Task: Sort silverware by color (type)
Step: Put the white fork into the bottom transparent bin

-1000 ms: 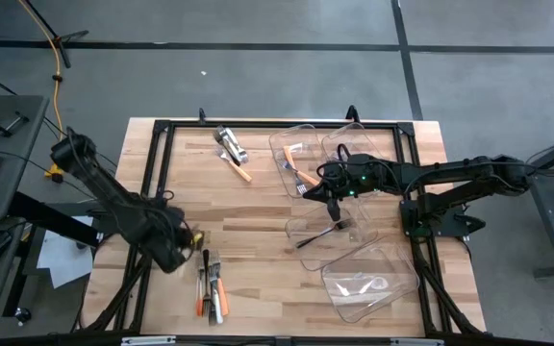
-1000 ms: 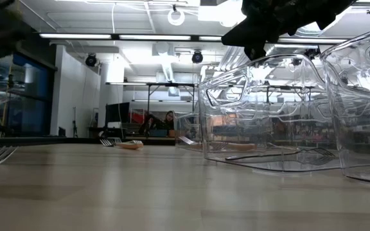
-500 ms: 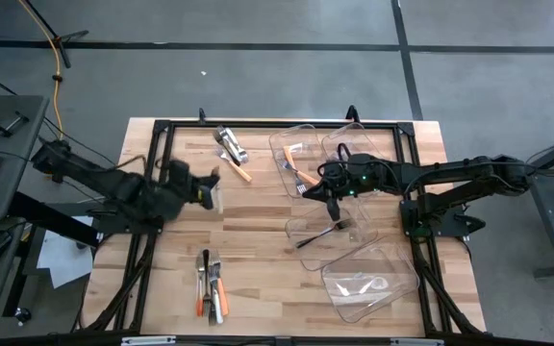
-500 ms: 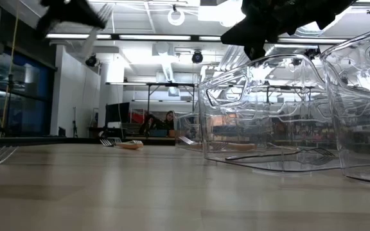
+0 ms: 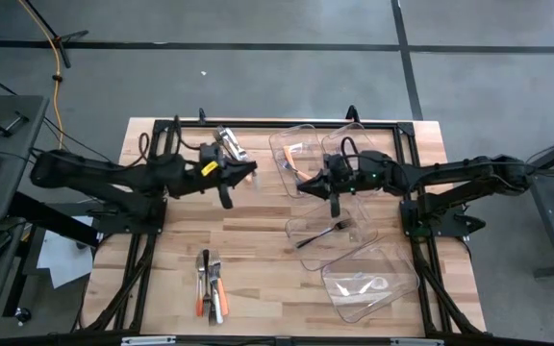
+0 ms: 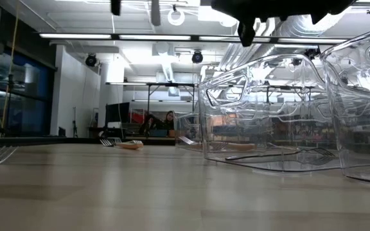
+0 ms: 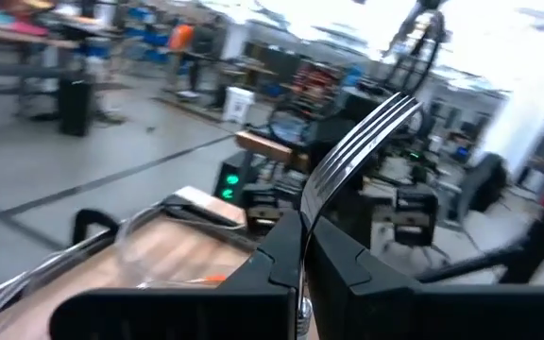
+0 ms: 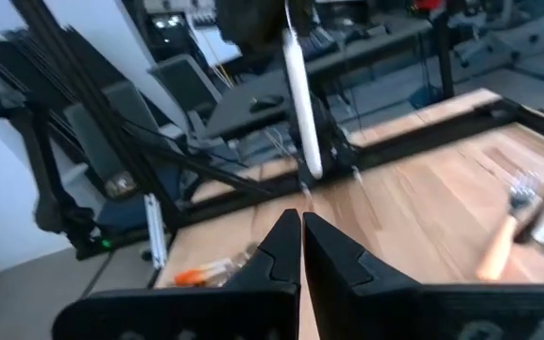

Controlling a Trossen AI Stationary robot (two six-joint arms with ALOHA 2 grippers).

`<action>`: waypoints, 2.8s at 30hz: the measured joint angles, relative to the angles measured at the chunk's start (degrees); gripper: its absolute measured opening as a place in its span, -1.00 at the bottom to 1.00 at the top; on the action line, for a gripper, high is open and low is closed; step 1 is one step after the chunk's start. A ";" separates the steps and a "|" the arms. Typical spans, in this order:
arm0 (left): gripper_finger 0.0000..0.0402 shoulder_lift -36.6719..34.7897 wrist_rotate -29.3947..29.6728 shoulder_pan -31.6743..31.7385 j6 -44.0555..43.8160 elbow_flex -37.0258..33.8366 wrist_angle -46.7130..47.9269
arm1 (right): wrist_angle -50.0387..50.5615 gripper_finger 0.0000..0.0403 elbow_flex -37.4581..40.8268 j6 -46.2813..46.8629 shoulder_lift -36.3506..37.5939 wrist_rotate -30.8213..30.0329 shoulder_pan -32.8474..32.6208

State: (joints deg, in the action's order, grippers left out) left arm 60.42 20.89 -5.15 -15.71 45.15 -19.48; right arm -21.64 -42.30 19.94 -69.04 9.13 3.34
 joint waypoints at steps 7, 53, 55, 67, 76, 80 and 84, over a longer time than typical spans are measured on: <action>-1.00 5.01 -5.72 1.94 -0.06 0.00 -6.61 | -0.93 -1.00 0.00 -0.83 0.00 0.02 -1.99; -1.00 14.84 -15.90 3.65 -3.67 0.00 -19.41 | 5.38 -0.50 -13.94 -1.98 -12.50 -5.90 -4.14; -1.00 14.81 -15.86 3.65 -3.69 0.00 -19.48 | 5.73 -0.63 -13.94 -1.92 -12.50 -5.82 -4.14; -0.88 14.84 -15.75 3.67 -3.59 0.01 -19.08 | 5.78 -0.86 -13.94 -1.93 -12.48 -4.96 -4.16; -0.57 12.56 -17.27 3.66 -6.60 0.00 -13.64 | 8.31 -0.93 -13.94 -4.74 -10.60 -4.14 -3.44; -0.41 7.58 -17.77 3.65 -6.52 0.00 -5.45 | 15.52 -0.93 -13.94 -6.57 -6.93 -4.18 -2.18; -0.32 1.74 -17.78 3.65 -5.79 0.00 4.61 | 24.09 -0.93 -13.94 -6.98 -2.48 -4.99 -1.15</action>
State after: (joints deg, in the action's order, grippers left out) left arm 62.16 3.11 -1.50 -21.50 45.15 -14.87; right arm 2.45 -56.25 12.96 -71.52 4.13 2.19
